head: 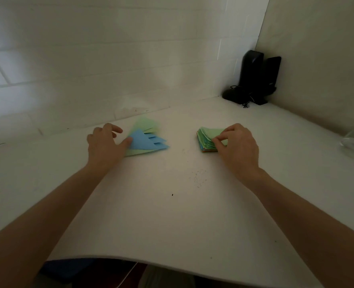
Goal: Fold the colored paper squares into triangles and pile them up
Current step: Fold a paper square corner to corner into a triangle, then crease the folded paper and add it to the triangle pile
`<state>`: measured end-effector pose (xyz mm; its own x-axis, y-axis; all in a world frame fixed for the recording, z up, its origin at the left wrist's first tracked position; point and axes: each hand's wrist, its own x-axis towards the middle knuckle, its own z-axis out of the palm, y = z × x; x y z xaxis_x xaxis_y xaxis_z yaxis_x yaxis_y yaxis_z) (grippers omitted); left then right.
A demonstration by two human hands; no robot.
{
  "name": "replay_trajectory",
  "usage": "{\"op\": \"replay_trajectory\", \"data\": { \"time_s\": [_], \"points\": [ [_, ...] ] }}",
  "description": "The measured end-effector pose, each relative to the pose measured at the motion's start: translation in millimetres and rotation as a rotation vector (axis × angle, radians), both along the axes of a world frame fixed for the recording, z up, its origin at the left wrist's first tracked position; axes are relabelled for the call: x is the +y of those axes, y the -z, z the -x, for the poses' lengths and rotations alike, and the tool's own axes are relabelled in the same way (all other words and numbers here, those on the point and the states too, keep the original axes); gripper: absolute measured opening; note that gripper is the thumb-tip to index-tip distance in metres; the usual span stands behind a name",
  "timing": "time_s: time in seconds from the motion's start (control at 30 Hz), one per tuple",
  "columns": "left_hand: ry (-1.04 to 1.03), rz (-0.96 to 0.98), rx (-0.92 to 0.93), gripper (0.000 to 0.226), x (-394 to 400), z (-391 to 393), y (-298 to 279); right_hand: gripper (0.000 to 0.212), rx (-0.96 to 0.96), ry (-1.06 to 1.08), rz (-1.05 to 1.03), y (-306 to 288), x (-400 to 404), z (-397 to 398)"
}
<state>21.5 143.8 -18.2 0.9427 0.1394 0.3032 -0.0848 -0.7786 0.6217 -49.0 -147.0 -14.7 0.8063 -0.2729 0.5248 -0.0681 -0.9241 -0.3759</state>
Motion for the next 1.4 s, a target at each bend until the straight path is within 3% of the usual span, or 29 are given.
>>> {"op": "replay_trajectory", "data": {
  "time_s": [0.23, 0.37, 0.47, 0.6, 0.7, 0.8, 0.93, 1.17, 1.4],
  "points": [
    [0.143, 0.033, -0.109, 0.026, -23, 20, -4, 0.023, -0.079, 0.041, -0.117, -11, -17, 13],
    [0.401, 0.073, -0.251, 0.016, -52, 53, -6, 0.022, -0.190, -0.007, -0.134, -30, -24, 37],
    [0.575, 0.055, -0.308, 0.021, -75, 91, -8, 0.021, -0.244, -0.122, -0.070, -36, -23, 69],
    [0.789, -0.020, -0.285, 0.035, -97, 125, -2, 0.021, -0.085, -0.268, 0.138, -14, -11, 111],
    [0.915, -0.080, -0.200, 0.039, -106, 140, 8, 0.023, 0.033, -0.304, 0.160, 7, -6, 129],
    [0.891, -0.067, -0.123, 0.037, -109, 149, 19, 0.034, 0.139, -0.300, 0.119, 18, -5, 135],
    [0.878, -0.120, -0.186, 0.034, -113, 147, 25, 0.038, 0.127, -0.329, 0.010, 22, -7, 136],
    [0.841, -0.043, -0.164, 0.026, -120, 140, 22, 0.013, 0.156, -0.321, -0.197, 21, -17, 136],
    [0.800, -0.007, -0.111, 0.009, -127, 135, 21, 0.013, 0.274, -0.303, -0.286, 16, -15, 135]
  ]
}}
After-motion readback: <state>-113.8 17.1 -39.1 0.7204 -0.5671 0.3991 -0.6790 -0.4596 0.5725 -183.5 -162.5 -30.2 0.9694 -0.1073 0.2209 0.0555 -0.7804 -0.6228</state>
